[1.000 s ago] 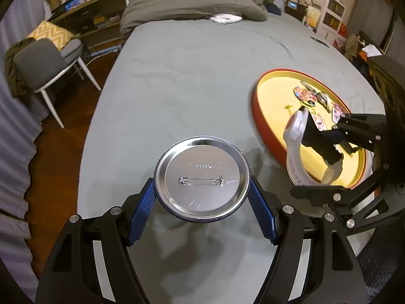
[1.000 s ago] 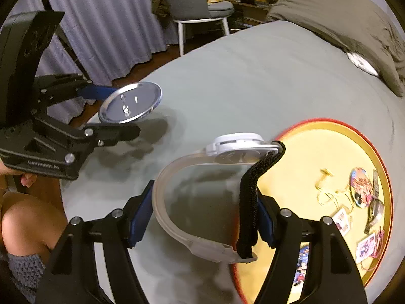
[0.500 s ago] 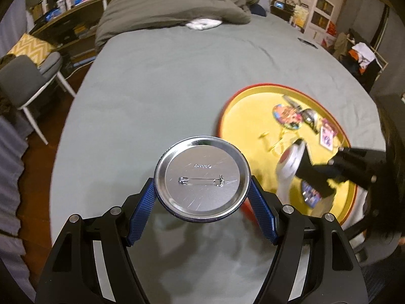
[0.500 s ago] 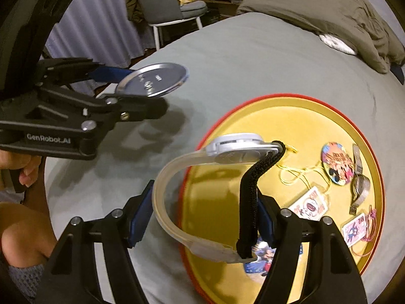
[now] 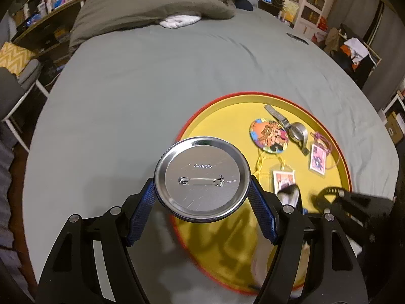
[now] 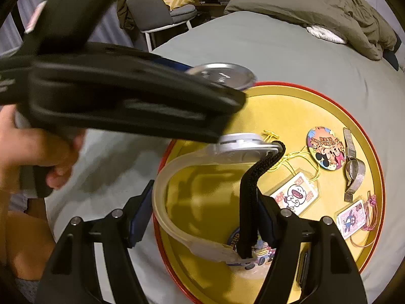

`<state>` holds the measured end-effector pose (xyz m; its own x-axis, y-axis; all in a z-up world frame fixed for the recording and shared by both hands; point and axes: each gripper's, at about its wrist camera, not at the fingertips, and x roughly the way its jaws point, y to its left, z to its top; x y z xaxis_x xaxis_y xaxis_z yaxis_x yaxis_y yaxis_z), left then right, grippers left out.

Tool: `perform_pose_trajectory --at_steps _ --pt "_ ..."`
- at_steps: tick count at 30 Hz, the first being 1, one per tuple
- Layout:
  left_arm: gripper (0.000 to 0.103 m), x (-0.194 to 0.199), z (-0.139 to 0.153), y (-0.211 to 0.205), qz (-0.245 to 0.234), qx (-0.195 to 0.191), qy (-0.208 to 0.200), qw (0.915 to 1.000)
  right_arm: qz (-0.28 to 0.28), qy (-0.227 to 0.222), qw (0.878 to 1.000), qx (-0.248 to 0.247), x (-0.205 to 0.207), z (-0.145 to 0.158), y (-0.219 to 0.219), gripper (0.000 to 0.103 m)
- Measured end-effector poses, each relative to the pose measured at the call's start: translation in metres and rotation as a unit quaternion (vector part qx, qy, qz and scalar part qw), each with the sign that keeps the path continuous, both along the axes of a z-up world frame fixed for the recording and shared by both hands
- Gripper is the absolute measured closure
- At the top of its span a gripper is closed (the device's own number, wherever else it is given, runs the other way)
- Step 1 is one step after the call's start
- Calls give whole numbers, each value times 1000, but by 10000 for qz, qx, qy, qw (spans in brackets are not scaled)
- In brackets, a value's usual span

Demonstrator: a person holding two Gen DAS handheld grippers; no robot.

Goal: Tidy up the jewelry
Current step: 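Lift and carry the silver badge and white headband with both tools toward the yellow tray, then drop the headband into the tray with the right gripper while the left lowers the badge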

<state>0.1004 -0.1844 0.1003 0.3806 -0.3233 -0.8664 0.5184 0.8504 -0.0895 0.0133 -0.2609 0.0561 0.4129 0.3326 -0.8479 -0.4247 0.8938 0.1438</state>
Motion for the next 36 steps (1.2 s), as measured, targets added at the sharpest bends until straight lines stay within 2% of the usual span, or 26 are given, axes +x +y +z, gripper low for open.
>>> perform_pose_trajectory --at_steps 9,17,29,36 --pt "33 30 -21 -26 -41 35 142 9999 12 40 9999 156 10 -4 -2 37" --pt "33 53 -39 -27 -194 177 190 9995 19 163 9999 53 20 -16 -2 37" --pt "33 68 -59 -37 -700 515 19 9962 -26 274 9995 -133 30 -30 1 37" --pt "33 72 -60 -37 -900 650 -172 9937 -53 284 9993 -251 33 -34 4 37"
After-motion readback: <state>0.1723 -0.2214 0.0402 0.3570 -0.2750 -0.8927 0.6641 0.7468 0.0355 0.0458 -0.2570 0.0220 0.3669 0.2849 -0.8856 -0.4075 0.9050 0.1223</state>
